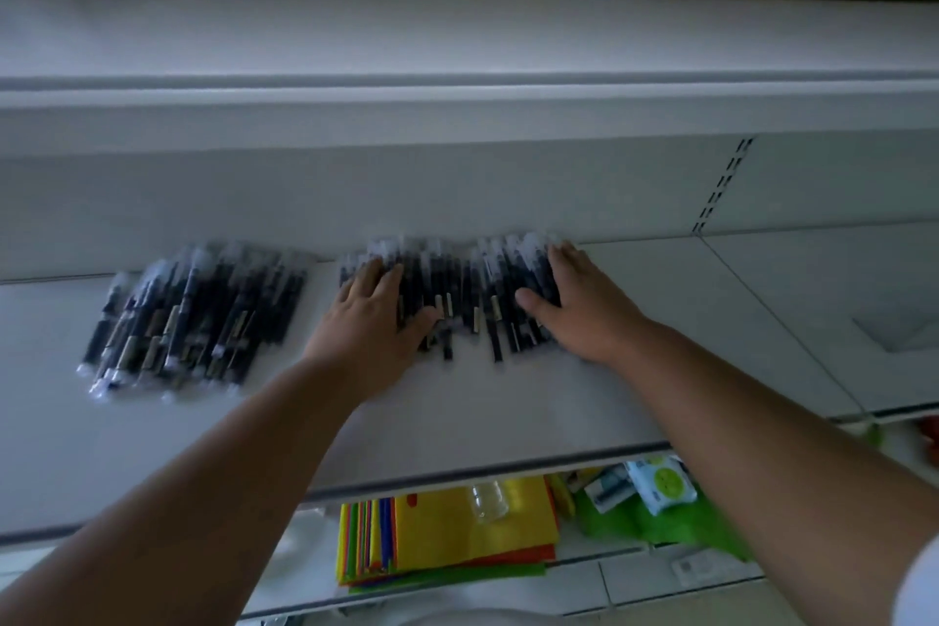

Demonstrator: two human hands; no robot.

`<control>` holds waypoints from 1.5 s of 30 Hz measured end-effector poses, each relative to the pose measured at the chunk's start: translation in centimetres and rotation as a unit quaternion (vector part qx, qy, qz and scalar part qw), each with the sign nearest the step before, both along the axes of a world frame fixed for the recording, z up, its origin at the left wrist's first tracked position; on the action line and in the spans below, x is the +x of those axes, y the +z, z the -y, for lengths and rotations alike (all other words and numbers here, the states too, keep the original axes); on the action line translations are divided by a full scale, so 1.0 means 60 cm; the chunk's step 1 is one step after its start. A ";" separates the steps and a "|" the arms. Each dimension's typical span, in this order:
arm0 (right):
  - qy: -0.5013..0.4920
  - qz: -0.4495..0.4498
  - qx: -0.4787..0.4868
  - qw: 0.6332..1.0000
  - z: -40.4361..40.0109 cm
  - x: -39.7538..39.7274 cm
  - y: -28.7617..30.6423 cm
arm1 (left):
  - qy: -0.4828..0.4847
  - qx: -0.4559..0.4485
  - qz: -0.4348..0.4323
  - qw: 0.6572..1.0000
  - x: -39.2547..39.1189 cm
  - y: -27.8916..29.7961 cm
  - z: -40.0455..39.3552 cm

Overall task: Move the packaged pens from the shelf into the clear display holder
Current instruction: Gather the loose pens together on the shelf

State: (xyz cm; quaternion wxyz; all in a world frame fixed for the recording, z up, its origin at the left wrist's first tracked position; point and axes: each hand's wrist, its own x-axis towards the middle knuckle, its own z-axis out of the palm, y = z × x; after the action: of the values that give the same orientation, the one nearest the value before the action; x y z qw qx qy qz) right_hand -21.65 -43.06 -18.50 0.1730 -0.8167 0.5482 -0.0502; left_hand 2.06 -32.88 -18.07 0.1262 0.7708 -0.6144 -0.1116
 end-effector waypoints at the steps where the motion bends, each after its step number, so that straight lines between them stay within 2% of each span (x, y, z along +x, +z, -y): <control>1: 0.001 0.000 0.002 1.000 -0.001 0.002 0.000 | -0.006 0.007 -0.006 1.000 0.002 -0.003 0.000; 6: -0.008 0.018 0.003 1.000 0.006 -0.006 0.010 | 0.025 -0.030 -0.037 0.999 0.016 -0.008 0.002; 11: -0.011 0.035 0.021 0.999 0.009 0.004 0.003 | 0.052 0.013 -0.067 0.996 0.013 -0.005 0.015; 16: 0.025 0.065 0.021 0.997 0.006 0.032 0.012 | 0.038 0.014 -0.073 0.997 0.004 -0.003 0.019; 19: -0.006 0.047 0.006 0.999 0.019 0.017 0.009 | 0.071 0.008 -0.102 0.992 0.020 -0.003 0.021; 22: -0.024 0.053 0.058 0.997 0.019 0.018 -0.003 | 0.055 0.027 -0.071 0.996 0.007 -0.011 0.027; 26: -0.018 0.056 0.055 0.997 0.012 0.043 -0.006 | 0.038 0.030 -0.054 0.997 -0.033 -0.018 0.046; 30: -0.009 0.117 0.065 0.991 0.002 0.037 0.006 | 0.044 0.018 -0.084 0.995 -0.043 -0.014 0.049; 32: 0.034 0.135 0.065 0.988 -0.012 0.021 0.008 | 0.041 0.010 -0.093 0.995 -0.037 -0.014 0.042; 35: 0.126 0.070 0.032 0.989 -0.035 0.003 0.003 | 0.019 0.010 -0.093 0.995 -0.032 -0.014 0.031; 37: 0.154 0.028 0.010 0.988 -0.043 0.002 -0.002 | 0.003 0.009 -0.089 0.996 -0.032 -0.013 0.028; 45: 0.134 0.029 -0.022 0.990 -0.026 0.021 0.004 | -0.027 0.024 -0.066 0.997 -0.031 -0.013 0.025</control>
State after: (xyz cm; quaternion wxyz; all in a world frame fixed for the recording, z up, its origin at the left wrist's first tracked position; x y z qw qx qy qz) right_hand -20.36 -41.50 -18.27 0.1758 -0.8846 0.4275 -0.0622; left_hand 0.22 -34.36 -18.84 0.1444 0.7476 -0.6226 -0.1804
